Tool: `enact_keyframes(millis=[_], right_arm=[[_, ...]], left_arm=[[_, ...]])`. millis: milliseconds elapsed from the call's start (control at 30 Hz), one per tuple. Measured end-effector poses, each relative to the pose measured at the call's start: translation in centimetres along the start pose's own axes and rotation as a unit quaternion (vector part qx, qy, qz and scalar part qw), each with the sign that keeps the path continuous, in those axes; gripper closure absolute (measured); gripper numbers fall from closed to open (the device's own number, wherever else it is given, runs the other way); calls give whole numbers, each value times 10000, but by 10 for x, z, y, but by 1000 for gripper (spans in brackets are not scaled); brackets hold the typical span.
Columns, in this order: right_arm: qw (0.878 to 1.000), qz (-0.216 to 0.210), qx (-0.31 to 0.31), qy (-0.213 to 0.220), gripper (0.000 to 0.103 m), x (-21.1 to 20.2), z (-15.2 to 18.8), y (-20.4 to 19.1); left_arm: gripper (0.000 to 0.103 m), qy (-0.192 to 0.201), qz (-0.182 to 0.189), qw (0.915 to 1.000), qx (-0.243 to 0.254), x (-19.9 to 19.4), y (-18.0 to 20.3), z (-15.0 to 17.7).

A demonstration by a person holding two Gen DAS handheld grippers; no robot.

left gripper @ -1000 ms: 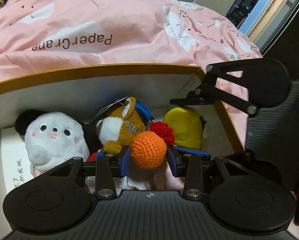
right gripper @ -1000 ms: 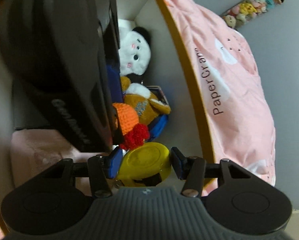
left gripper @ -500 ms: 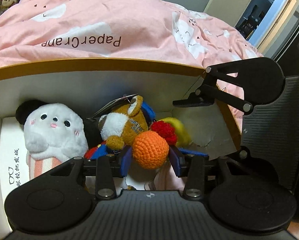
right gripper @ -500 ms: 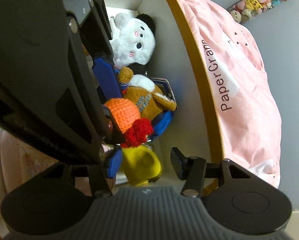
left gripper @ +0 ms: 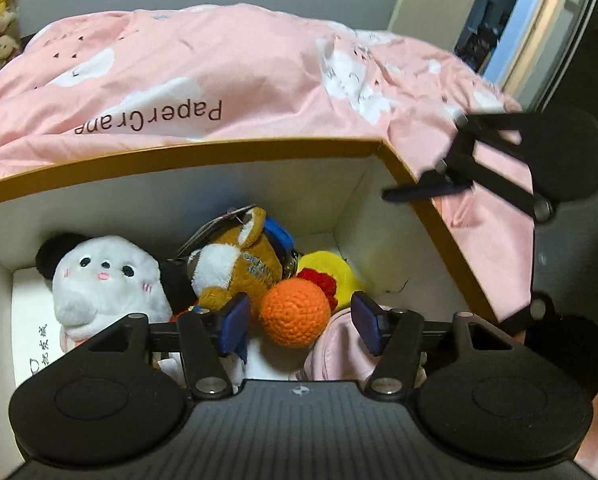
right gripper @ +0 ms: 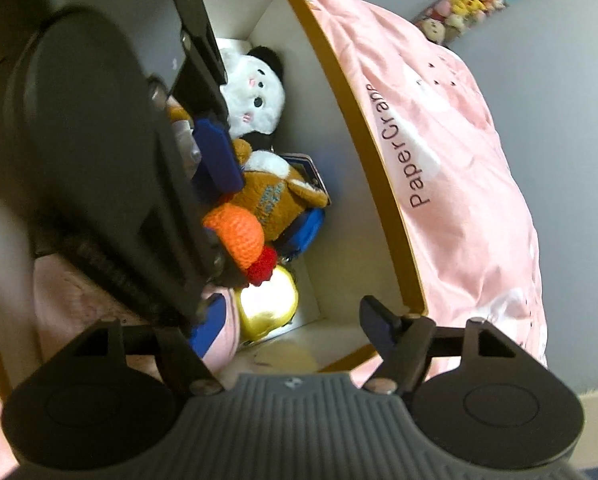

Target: Organize objects

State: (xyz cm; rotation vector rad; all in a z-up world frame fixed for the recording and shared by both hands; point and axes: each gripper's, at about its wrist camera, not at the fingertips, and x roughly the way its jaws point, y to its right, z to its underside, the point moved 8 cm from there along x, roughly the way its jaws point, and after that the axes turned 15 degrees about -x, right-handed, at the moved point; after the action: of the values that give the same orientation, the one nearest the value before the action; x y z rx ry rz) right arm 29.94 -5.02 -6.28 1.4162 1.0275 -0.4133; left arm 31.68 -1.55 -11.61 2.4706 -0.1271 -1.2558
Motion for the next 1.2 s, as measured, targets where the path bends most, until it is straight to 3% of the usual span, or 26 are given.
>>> enact_keyframes(millis=[233, 367, 533, 700, 800, 967, 1033, 1200], right_arm=[[9937, -59, 1094, 228, 26, -35, 7, -7], [9821, -21, 1835, 435, 23, -58, 5, -2], [9593, 151, 2747, 635, 16, -82, 1, -4], [9361, 381, 3435, 659, 13, -100, -1, -7], [9105, 459, 4038, 764, 11, -111, 0, -14], [8576, 483, 5015, 1038, 8, -115, 4, -32], [8503, 593, 5119, 1071, 7, -116, 0, -39], [8473, 936, 5119, 1059, 6, -122, -6, -54]], left_arm=[[28, 513, 280, 9976, -380, -32, 1, -5], [28, 948, 53, 9950, -320, -58, 2, -8], [28, 1485, -282, 9885, -3, -96, 7, -5], [28, 1639, -576, 9848, -8, -126, -1, 6], [28, 1730, -768, 9819, 46, -139, -6, 15], [27, 1916, -1122, 9750, -45, -157, -23, 30], [27, 1926, -1167, 9742, -141, -162, -29, 36], [25, 1977, -1424, 9689, -435, -170, -49, 49]])
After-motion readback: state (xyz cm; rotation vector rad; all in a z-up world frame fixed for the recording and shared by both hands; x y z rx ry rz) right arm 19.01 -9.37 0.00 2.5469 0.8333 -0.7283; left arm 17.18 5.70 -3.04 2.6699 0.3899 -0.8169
